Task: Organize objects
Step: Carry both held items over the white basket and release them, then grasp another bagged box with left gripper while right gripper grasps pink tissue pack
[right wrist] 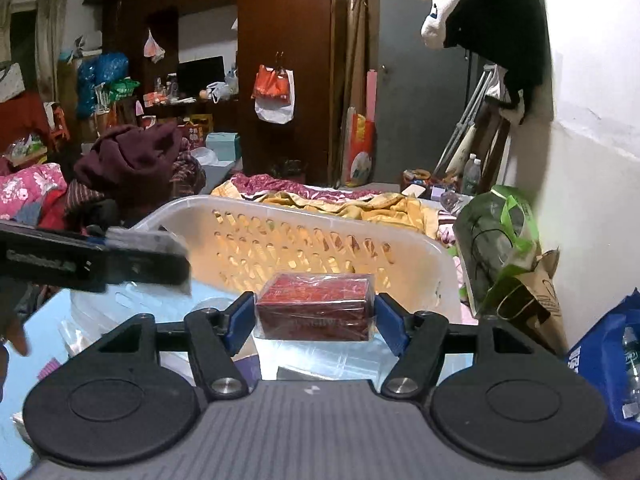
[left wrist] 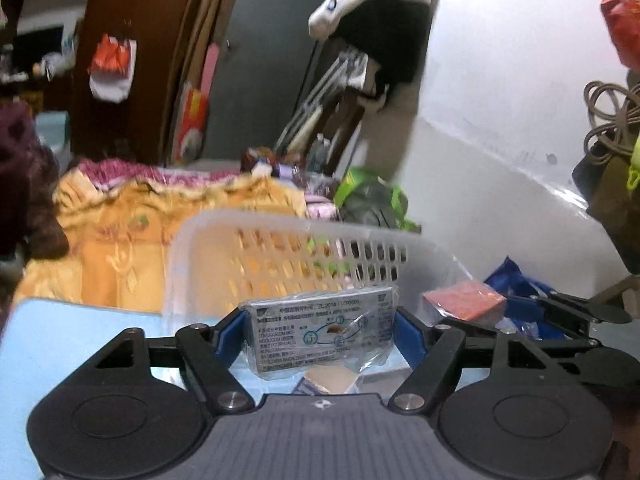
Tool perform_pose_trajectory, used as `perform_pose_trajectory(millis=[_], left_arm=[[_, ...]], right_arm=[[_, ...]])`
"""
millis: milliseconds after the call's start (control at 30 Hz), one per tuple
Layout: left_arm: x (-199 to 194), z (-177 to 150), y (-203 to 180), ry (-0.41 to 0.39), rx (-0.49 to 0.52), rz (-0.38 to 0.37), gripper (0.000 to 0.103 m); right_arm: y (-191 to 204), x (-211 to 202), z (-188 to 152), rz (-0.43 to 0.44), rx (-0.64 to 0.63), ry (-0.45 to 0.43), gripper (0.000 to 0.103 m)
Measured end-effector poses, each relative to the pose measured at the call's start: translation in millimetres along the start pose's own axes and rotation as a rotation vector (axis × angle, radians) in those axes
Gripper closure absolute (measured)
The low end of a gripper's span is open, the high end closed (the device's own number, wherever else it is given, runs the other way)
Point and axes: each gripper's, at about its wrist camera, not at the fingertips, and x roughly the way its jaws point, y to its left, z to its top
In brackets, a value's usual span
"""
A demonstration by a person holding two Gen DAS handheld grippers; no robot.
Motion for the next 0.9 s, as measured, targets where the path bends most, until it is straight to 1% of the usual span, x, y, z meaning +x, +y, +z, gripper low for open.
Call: perform_pose_trajectory(millis=[33,67,100,133,200,267,300,367,400,433,500,567,600,633,667,733,800,867,900], left_arm=[[0.4,0.3,3.3,0.004,-0.006,0.0,0.02],[-0.4,-3.1,5.4,-0.003,-0.011,-0.002,0.014],[-4.7,-6.8,5.6,-0.024,-0.014,-0.005,0.008],[-11.8,-11.0,5.1,-0.051,-0.01,-0.017,0.005],[-33.5,-23.2,3.7,-0.108,0.004,-0.051,0.002],[-60.1,-44.9,4.2,-0.164,0.026,-0.073,0.0],[-74.7,-60.7,5.7,-0.193,0.043,-0.069,0.0],[-99.9,-96.2,11.1,-0.224,0.086,-0.038,0.0],[-113.1,-119.4,17.0,-0.247,0.096,-0.01,0.0],[-121.7,-135.2,20.7,-0.265,0.1,0.007,0.0],[-137.1,-168.4,34.9,-0.282,0.086,0.037,0.0],[-144.0,-193.9,51.3,-0.277,0.031,0.042,0.0],[-144.8,-200.2,58.1,-0.268,0.014,0.038,0.0],[-143.5,-205.8,63.5,-0.251,0.005,0.036,0.0],[-140.3,-207.7,67.6,-0.229,0.002,0.043,0.0],[-135.0,-207.2,73.3,-0.213,-0.011,0.058,0.0],[-131.6,-206.6,76.6,-0.206,-0.026,0.052,0.0],[-124.3,-204.9,71.6,-0.194,-0.011,0.044,0.0],[-121.7,-205.0,68.5,-0.189,0.003,0.055,0.0]], right_arm=[[2.4,-3.2,-3.1,-0.015,-0.008,-0.022,0.02],[4.8,-9.6,-6.6,-0.024,-0.016,-0.052,0.006],[4.2,-20.5,-11.2,-0.029,-0.027,-0.094,0.001],[4.5,-34.0,-18.5,-0.027,-0.029,-0.142,0.0],[-5.3,-62.9,-36.6,0.012,-0.001,-0.227,0.0],[-12.6,-86.7,-66.8,0.042,0.052,-0.276,0.0],[-16.1,-92.4,-85.3,0.053,0.079,-0.273,0.0],[-19.0,-91.4,-121.6,0.069,0.097,-0.219,0.0],[-18.6,-87.5,-138.4,0.064,0.091,-0.187,0.0],[-18.1,-83.7,-152.1,0.048,0.089,-0.16,0.0],[-19.4,-77.4,-170.2,0.032,0.106,-0.122,0.004],[-25.1,-73.3,-174.6,0.036,0.12,-0.115,0.007],[-28.6,-71.4,-171.0,0.025,0.131,-0.109,0.009],[-30.9,-69.9,-165.5,0.014,0.136,-0.106,0.014],[-33.4,-69.9,-163.3,0.008,0.138,-0.107,0.018],[-34.8,-67.3,-159.6,0.03,0.149,-0.089,0.018],[-32.1,-62.2,-156.0,0.029,0.13,-0.067,0.019],[-31.7,-61.5,-160.2,0.036,0.139,-0.062,0.025],[-35.7,-61.5,-163.9,0.062,0.166,-0.067,0.028]])
